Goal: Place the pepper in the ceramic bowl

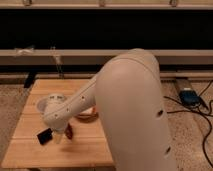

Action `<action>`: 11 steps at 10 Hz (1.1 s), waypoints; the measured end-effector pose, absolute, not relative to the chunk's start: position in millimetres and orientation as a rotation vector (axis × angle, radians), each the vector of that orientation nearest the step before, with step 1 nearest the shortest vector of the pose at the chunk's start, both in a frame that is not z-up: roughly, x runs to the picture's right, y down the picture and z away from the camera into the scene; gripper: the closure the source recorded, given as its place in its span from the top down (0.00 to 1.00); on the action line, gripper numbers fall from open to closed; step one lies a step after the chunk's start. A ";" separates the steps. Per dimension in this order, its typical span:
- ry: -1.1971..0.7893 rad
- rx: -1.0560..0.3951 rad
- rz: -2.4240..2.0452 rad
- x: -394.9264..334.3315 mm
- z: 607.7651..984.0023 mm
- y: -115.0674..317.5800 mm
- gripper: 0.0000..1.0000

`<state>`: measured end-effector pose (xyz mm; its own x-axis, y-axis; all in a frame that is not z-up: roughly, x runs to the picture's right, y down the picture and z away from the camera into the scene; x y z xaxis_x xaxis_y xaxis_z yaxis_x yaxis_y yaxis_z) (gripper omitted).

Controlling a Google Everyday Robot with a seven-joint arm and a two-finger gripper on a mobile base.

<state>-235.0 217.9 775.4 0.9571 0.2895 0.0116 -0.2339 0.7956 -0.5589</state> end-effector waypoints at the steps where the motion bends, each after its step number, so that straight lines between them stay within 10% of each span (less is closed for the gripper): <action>1: -0.088 -0.592 0.288 -232.2 782.5 217.2 0.80; 6: -0.067 -0.565 0.281 -230.7 806.0 220.4 0.76; 11: -0.008 -0.605 0.240 -229.9 819.5 227.2 0.25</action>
